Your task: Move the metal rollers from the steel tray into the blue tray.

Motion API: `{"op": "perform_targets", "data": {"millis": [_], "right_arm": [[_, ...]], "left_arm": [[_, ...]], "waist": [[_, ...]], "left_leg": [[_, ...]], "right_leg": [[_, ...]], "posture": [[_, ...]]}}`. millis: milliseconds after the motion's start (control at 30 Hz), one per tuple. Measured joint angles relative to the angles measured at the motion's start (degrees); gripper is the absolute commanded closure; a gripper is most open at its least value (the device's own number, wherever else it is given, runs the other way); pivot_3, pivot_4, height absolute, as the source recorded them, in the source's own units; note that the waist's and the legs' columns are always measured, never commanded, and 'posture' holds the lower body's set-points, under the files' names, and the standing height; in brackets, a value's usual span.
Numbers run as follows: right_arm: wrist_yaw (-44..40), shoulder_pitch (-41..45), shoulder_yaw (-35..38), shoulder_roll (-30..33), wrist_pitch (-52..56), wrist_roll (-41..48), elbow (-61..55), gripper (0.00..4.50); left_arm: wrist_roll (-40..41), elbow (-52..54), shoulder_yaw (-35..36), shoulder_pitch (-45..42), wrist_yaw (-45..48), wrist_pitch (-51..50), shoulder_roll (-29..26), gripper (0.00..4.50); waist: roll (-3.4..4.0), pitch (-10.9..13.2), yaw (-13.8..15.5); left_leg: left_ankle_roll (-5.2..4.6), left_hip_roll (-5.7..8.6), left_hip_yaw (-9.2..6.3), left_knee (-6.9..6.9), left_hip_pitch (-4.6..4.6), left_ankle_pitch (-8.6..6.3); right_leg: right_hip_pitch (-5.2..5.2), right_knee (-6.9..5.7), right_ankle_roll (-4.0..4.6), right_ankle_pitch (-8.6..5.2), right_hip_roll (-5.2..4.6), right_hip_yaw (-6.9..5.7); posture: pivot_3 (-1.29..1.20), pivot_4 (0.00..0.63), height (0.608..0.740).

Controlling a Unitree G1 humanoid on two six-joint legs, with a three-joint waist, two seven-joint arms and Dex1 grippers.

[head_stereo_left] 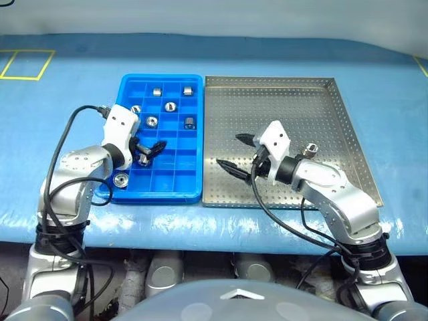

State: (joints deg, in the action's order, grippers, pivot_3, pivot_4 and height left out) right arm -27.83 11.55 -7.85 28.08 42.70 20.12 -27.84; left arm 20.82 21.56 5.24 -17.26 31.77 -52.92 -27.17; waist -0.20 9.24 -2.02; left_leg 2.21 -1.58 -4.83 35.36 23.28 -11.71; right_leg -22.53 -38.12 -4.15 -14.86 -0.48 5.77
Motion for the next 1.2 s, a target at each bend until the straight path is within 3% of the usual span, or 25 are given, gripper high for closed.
{"op": "perform_targets", "data": {"millis": [133, 367, 800, 1000, 1200], "right_arm": [[5.7, -1.3, 2.2, -0.1, 5.6, -2.7, 1.9, 0.0], [7.8, -4.8, 4.7, -0.9, 9.6, -2.6, 1.3, 0.0], [8.7, -3.1, 8.5, -5.6, 7.8, -2.2, 10.8, 0.0], [10.6, -1.7, 9.2, -6.8, 7.4, -3.5, 13.7, 1.82], [13.1, -0.6, 10.3, -8.3, 5.7, -5.0, 14.6, 1.82]], "left_arm": [[4.0, 3.3, -4.8, -1.5, 4.5, 3.2, 2.0, 0.02], [4.6, 3.3, -11.7, -1.8, 9.5, 6.1, 0.7, 0.02], [4.6, 3.3, -12.6, -1.1, 10.5, 7.4, -1.6, 0.02], [4.5, 3.3, -12.6, 0.6, 10.0, 7.6, -2.3, 0.0], [4.5, 3.4, -12.6, 1.9, 9.5, 8.0, -2.7, 0.0]], "waist": [[0.03, 0.0, -0.4], [0.05, 0.0, -2.7], [0.05, 0.0, -3.3], [0.06, 0.0, -3.4], [0.06, 0.0, -3.2]], "left_leg": [[0.0, 0.02, 0.01, -0.04, 0.01, 0.0], [-0.01, -0.03, 0.02, -0.07, -0.01, 0.0], [-0.01, -0.03, 0.03, -0.02, -0.04, 0.0], [-0.01, -0.04, 0.07, -0.04, -0.04, 0.0], [-0.01, -0.03, 0.09, -0.04, -0.07, 0.0]], "right_leg": [[-0.02, 0.02, 0.22, 0.13, -0.01, 0.03], [-0.04, 0.0, 0.03, -0.02, 0.06, 0.05], [-0.01, -0.04, 0.0, -0.01, 0.09, 0.08], [-0.03, -0.04, 0.0, 0.0, 0.08, 0.13], [-0.03, -0.07, 0.0, 0.0, 0.09, 0.14]], "posture": [[-0.05, 0.15, 0.74], [-0.08, 0.15, 0.74], [-0.06, 0.15, 0.74], [-0.05, 0.15, 0.74], [-0.04, 0.15, 0.74]]}}
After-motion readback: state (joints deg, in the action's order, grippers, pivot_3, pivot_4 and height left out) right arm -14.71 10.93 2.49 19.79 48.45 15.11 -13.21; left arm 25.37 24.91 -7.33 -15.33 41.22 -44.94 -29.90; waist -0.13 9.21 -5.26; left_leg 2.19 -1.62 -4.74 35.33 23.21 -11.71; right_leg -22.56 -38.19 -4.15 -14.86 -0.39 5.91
